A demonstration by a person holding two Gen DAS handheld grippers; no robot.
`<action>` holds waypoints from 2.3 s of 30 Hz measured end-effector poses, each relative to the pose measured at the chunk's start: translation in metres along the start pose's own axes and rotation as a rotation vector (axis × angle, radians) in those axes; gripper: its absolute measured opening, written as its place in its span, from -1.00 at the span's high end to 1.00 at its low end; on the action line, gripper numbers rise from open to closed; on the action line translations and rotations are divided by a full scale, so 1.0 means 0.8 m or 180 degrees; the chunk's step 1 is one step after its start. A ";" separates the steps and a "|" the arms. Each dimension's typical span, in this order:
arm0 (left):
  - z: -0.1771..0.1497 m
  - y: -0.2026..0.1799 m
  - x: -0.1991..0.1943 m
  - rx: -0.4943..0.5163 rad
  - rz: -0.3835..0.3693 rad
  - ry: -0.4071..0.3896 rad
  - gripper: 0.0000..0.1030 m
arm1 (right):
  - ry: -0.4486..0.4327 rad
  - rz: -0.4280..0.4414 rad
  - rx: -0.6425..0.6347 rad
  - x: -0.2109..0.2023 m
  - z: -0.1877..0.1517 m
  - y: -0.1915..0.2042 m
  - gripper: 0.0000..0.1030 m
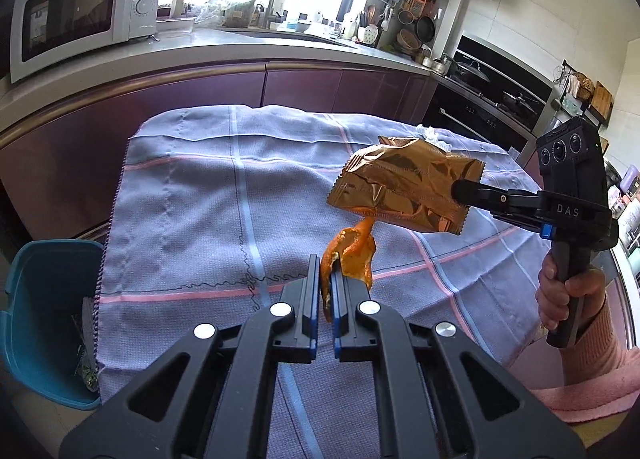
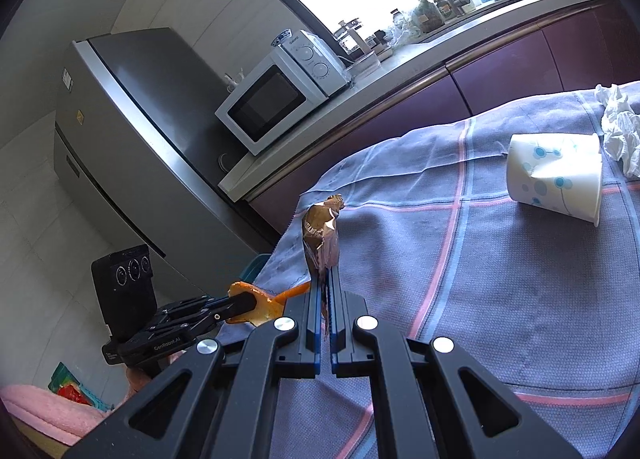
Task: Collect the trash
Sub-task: 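Carry the orange peel and gold wrapper over the teal bin with both tools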
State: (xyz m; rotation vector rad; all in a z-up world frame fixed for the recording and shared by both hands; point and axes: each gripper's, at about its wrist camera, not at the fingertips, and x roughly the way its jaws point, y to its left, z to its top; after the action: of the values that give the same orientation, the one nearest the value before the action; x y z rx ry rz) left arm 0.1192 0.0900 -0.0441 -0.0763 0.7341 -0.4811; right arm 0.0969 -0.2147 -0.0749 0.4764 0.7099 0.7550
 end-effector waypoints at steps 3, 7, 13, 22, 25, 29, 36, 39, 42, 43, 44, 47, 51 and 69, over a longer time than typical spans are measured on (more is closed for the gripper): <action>0.000 0.005 -0.010 -0.0006 0.0038 -0.0034 0.90 | 0.0009 0.0030 -0.0018 0.005 0.001 0.005 0.96; -0.002 0.013 -0.024 -0.0038 0.0092 -0.0080 0.90 | 0.0023 0.0075 -0.0043 0.012 0.002 0.012 0.95; -0.005 0.031 -0.044 -0.0110 0.0182 -0.0148 0.90 | 0.0048 0.0133 -0.0078 0.024 0.003 0.023 0.95; -0.011 0.055 -0.066 -0.0195 0.0295 -0.0214 0.90 | 0.0121 0.0205 -0.0123 0.044 0.003 0.038 0.95; -0.011 0.059 -0.072 -0.0204 0.0331 -0.0234 0.90 | 0.0141 0.0224 -0.0143 0.051 0.004 0.043 0.95; -0.011 0.065 -0.083 -0.0221 0.0385 -0.0271 0.90 | 0.0162 0.0261 -0.0160 0.058 0.004 0.049 0.95; -0.013 0.081 -0.100 -0.0286 0.0486 -0.0322 0.90 | 0.0224 0.0330 -0.0179 0.073 0.002 0.056 0.95; -0.015 0.088 -0.107 -0.0318 0.0525 -0.0336 0.90 | 0.0256 0.0359 -0.0202 0.083 0.002 0.061 0.95; -0.017 0.093 -0.112 -0.0347 0.0557 -0.0347 0.90 | 0.0285 0.0382 -0.0224 0.089 0.003 0.066 0.95; -0.017 0.095 -0.113 -0.0356 0.0564 -0.0351 0.90 | 0.0294 0.0390 -0.0230 0.091 0.004 0.066 0.95; -0.018 0.097 -0.115 -0.0364 0.0575 -0.0355 0.90 | 0.0302 0.0394 -0.0237 0.093 0.003 0.068 0.95; -0.019 0.102 -0.119 -0.0388 0.0601 -0.0368 0.90 | 0.0331 0.0411 -0.0251 0.098 0.003 0.072 0.95; -0.021 0.108 -0.124 -0.0416 0.0633 -0.0381 0.90 | 0.0363 0.0431 -0.0268 0.105 0.003 0.075 0.95; -0.023 0.131 -0.137 -0.0519 0.0750 -0.0407 0.90 | 0.0476 0.0506 -0.0317 0.127 0.001 0.089 0.95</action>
State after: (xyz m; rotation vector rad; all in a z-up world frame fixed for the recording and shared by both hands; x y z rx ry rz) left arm 0.0783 0.2339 -0.0140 -0.1696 0.6459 -0.1891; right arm 0.1186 -0.0924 -0.0713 0.3914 0.7758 0.9783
